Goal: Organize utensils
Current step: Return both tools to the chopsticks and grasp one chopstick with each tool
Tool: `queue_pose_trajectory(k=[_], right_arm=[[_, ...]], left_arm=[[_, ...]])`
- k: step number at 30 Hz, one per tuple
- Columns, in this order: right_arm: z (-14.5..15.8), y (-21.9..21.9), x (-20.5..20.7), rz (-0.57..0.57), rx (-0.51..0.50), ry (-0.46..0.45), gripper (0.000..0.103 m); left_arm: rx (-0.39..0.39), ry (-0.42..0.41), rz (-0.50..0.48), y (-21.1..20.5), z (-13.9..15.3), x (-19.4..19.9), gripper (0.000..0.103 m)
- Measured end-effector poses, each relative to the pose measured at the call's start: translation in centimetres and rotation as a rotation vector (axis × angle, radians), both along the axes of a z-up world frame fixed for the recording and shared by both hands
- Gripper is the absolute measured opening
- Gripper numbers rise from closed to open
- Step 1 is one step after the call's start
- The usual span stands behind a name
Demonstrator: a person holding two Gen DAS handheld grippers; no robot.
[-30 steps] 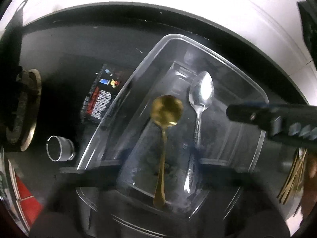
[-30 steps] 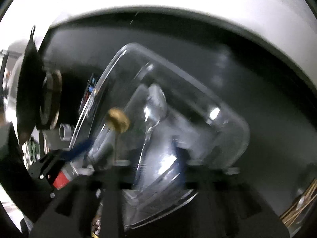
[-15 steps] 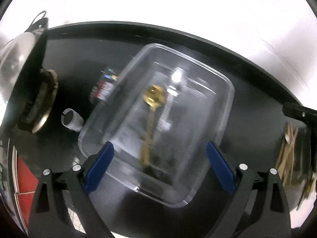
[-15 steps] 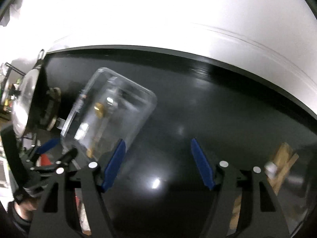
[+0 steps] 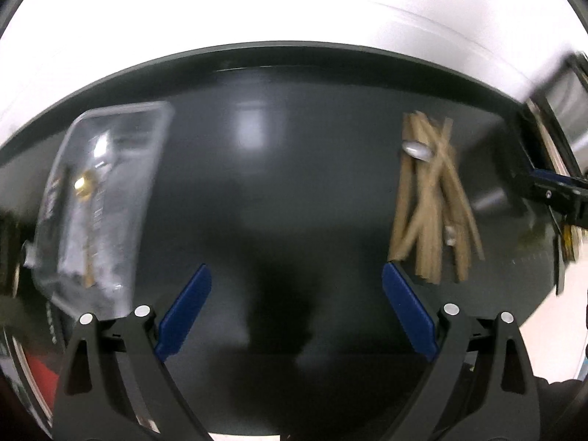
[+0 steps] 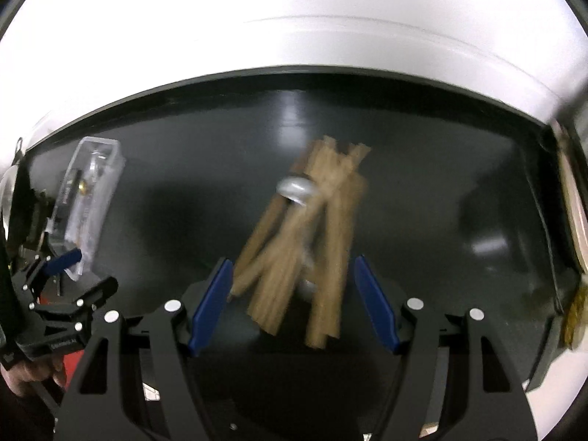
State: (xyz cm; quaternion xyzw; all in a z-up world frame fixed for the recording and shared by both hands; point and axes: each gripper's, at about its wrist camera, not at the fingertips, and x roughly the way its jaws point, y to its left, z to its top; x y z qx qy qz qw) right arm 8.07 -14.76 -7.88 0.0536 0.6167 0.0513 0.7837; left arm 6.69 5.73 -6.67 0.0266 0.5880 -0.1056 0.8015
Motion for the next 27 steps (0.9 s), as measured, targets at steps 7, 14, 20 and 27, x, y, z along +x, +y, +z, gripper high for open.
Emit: queue_pose_trajectory(k=[7, 14, 20, 27], right_arm=[[-1.5, -3.4, -1.7, -0.014, 0.004, 0.022, 0.067], [-3.4, -2.6, -0.5, 0.034, -0.009, 0.045, 0.066], [-8.0, -1.7, 2.2, 0.077, -0.044, 0.109, 0.057], [-11.1, -1.8, 4.6, 0.084, -0.025, 0.171, 0.052]], left_arm=[[0.03, 0.013, -0.107, -6.5, -1.0, 1.1, 0.091], [0.069, 0.019, -0.164, -8.7, -2.9, 3.1, 0.091], [0.065, 0.034, -0.203, -10.0, -6.1, 6.4, 0.091], [0.071, 0.067, -0.285, -11.8, -8.7, 9.5, 0.09]])
